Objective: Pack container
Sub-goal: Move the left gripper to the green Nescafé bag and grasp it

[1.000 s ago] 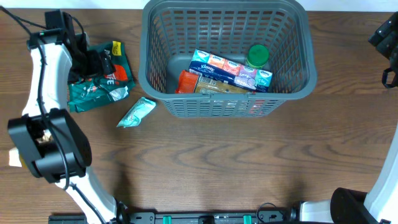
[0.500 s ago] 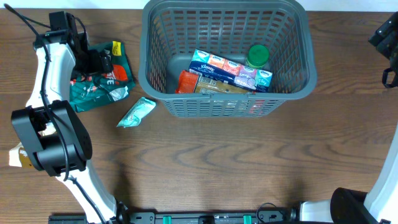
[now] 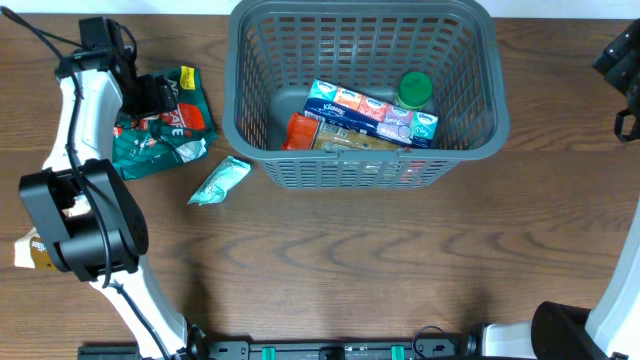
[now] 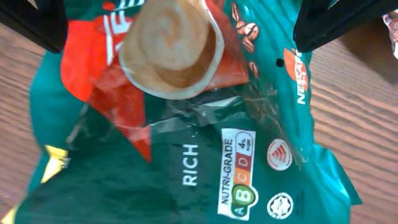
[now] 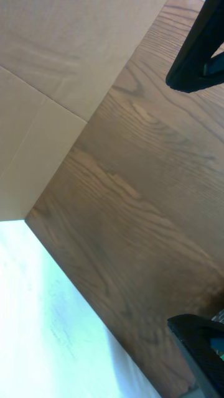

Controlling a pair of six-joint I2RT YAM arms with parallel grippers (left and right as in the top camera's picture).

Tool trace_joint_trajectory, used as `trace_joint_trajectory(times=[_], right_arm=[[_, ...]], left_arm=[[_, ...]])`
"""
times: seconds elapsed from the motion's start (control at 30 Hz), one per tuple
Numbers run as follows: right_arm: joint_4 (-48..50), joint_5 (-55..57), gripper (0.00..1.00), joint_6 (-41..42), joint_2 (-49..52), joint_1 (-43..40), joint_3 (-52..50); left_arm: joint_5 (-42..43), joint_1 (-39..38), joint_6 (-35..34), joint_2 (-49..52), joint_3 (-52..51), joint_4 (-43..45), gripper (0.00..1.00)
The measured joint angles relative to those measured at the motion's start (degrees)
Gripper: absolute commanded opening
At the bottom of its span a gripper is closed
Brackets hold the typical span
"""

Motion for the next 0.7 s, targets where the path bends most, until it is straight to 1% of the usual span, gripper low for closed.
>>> trace_joint_trajectory(times=[0.33,0.53,0.57,0.63,0.67,0.7], right_arm=[[0.00,0.00,0.99,0.00,0.00,0.00,0.00],[0.02,0.00,0.99,0.00,0.00,0.00,0.00],[0.00,0.00,0.99,0.00,0.00,0.00,0.00],[0.00,0.00,0.99,0.00,0.00,0.00,0.00],[0.00,0.00,0.99,0.00,0.00,0.00,0.00],[0.00,0.00,0.99,0.00,0.00,0.00,0.00]], left_arm=[[-1.09,0.00,-1.11,5.92,-0.02,0.59,0.99],[-1.07,0.00,-1.14,6.82,0.09,1.09,0.99],[-1.07,0.00,-1.14,7.08,0.33,0.92,0.91],[-1.14,0.00,-1.38,7.50,0.87,0.28,0.30],[-1.49,0.00,-1.29,7.65,1.11,0.07,0.06],[-1.73,0.02,-1.27,7.72,1.40,-0.20,0.06]])
